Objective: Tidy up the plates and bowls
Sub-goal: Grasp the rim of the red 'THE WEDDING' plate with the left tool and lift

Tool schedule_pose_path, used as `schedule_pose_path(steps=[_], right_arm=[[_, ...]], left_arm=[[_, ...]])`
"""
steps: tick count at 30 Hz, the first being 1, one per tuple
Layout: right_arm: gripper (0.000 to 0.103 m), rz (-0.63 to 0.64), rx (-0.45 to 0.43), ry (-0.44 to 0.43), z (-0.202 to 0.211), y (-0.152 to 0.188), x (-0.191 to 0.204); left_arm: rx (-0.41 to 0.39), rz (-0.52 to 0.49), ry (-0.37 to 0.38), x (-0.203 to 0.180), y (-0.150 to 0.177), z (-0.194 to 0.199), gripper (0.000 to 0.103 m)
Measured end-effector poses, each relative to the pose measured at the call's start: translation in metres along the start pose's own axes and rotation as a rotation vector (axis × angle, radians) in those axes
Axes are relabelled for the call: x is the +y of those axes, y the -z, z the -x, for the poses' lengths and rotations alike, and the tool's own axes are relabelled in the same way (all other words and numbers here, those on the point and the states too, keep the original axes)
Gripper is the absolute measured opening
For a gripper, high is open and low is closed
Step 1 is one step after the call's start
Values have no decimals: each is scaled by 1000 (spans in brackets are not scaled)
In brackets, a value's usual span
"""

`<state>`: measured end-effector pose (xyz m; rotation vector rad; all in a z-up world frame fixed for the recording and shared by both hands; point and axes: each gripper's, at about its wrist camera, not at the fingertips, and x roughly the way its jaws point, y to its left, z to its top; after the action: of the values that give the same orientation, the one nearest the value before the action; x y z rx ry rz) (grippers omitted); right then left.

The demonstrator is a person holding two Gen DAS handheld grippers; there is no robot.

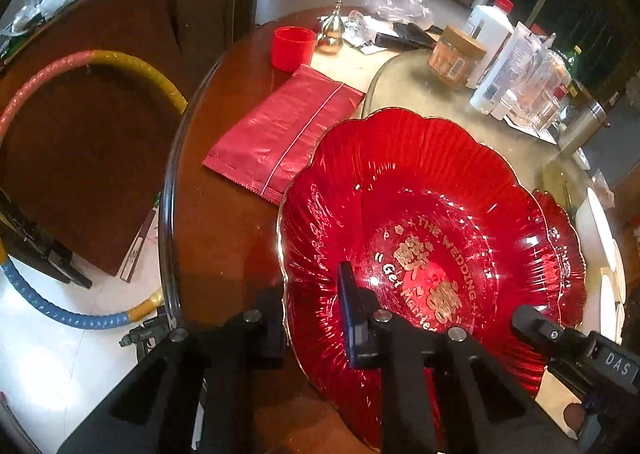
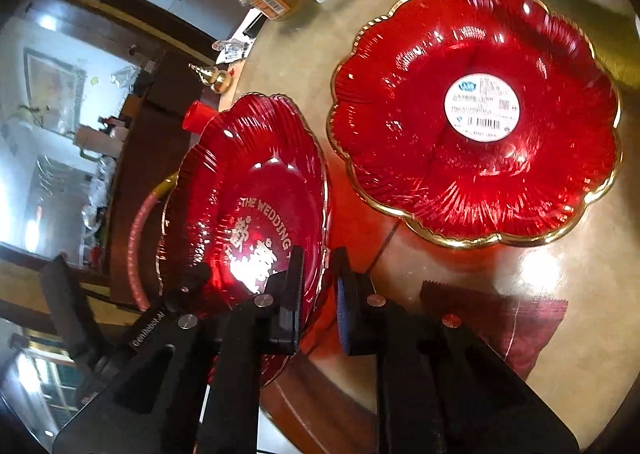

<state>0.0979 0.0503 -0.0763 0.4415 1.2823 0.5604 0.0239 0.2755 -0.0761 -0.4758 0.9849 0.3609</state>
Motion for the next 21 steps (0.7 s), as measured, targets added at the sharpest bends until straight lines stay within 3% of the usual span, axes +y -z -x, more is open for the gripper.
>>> schedule_pose_path(steps=[13, 21], right_arm=[[13, 72, -68, -11, 18, -2, 17], [14, 64, -25, 17, 0, -3, 12]], left_arm=[[-112, -25, -17, -4, -7, 30, 15], [-72, -24, -25, -1, -5, 9, 16]])
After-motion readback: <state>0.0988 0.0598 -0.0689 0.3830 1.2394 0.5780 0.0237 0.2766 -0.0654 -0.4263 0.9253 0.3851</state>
